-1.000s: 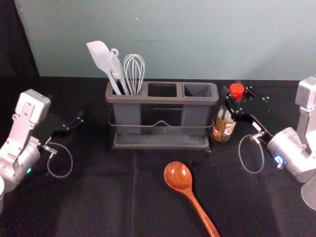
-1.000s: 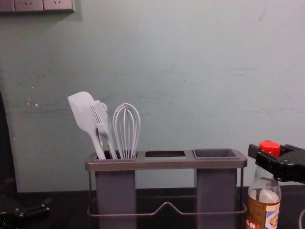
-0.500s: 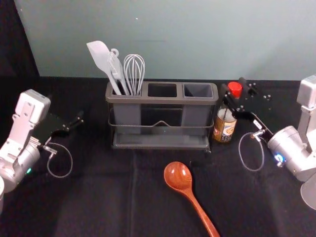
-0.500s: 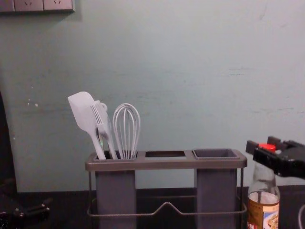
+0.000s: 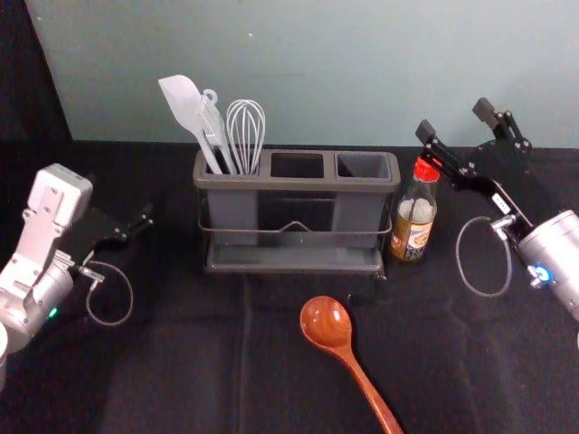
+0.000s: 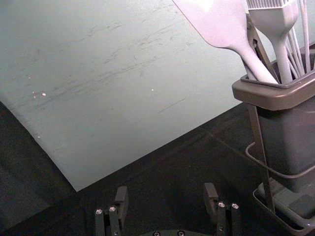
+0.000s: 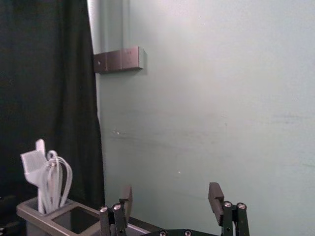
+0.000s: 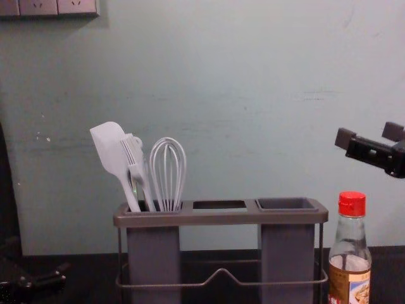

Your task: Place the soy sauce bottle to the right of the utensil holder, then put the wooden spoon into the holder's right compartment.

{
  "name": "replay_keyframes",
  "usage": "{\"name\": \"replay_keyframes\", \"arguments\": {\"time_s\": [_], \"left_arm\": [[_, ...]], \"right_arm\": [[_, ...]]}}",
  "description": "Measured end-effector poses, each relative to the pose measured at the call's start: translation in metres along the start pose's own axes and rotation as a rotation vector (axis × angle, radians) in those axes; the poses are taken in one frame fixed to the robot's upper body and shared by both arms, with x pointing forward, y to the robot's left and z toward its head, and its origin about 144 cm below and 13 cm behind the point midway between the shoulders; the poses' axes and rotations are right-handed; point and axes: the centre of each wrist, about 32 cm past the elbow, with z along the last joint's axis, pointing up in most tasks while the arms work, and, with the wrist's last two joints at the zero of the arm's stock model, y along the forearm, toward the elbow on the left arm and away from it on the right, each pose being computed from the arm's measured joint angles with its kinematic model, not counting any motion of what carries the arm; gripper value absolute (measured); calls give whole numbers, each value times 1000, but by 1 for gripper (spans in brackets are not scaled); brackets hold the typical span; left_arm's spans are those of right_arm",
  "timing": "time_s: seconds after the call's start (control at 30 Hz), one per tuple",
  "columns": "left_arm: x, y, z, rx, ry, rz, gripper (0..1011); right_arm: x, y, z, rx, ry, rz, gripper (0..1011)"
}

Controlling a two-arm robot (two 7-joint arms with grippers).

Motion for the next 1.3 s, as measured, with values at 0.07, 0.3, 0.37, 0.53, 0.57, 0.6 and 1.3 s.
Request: {"name": "replay_keyframes", "arguments": {"time_s": [0.07,0.3,0.37,0.53,0.57,0.6,1.3], "left_arm": [[0,0,0,0,0,0,1005],[0,0,0,0,0,0,1005],[0,0,0,0,0,0,1005],[0,0,0,0,0,0,1005],[0,0,0,0,0,0,1005],[0,0,0,0,0,0,1005],[0,0,0,0,0,0,1005]], "right_arm": [[-3,-2,5,10,-5,10,1003],[-20,-14,10,-9,-1,84,1002],[-28,-19,9,-36,3,116,1003],[-46,-29,2,-115,2,176,1003],[-51,-32,-1,-138,2,193,1003],[-54,-34,-3,-150,0,202,1002],[-77,-50,-37,-274,4,249,1003]]}}
